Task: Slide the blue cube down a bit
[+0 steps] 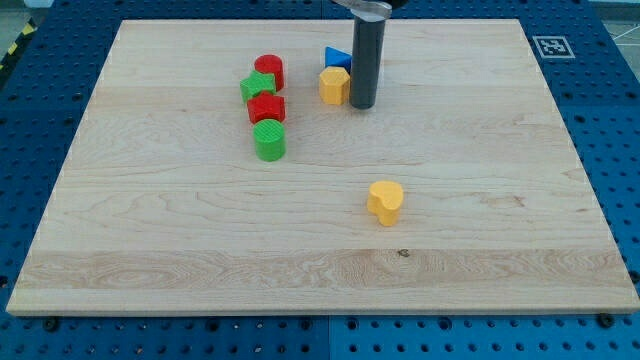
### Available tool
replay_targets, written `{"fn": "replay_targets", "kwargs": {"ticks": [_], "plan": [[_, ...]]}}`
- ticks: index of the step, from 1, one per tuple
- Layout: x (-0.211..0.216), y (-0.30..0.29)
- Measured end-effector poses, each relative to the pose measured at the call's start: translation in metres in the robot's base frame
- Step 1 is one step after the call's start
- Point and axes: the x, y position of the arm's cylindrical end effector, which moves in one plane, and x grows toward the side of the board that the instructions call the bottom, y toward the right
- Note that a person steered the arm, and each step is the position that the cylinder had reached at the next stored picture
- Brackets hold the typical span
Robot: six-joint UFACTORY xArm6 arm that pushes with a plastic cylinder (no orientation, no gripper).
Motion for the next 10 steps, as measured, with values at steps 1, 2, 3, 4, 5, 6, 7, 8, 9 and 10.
{"fn": "replay_targets", "kwargs": {"ticks": [1,2,3,4,5,6,7,8,9,10], "plan": [[0.000,0.033],[-0.016,0.058],[-0.048,0.063],[-0.073,0.063],[-0.078,0.061],[-0.078,0.059],[-0.078,0.058],[-0.078,0.051],[-0.078,0.036],[-0.078,0.016]]}}
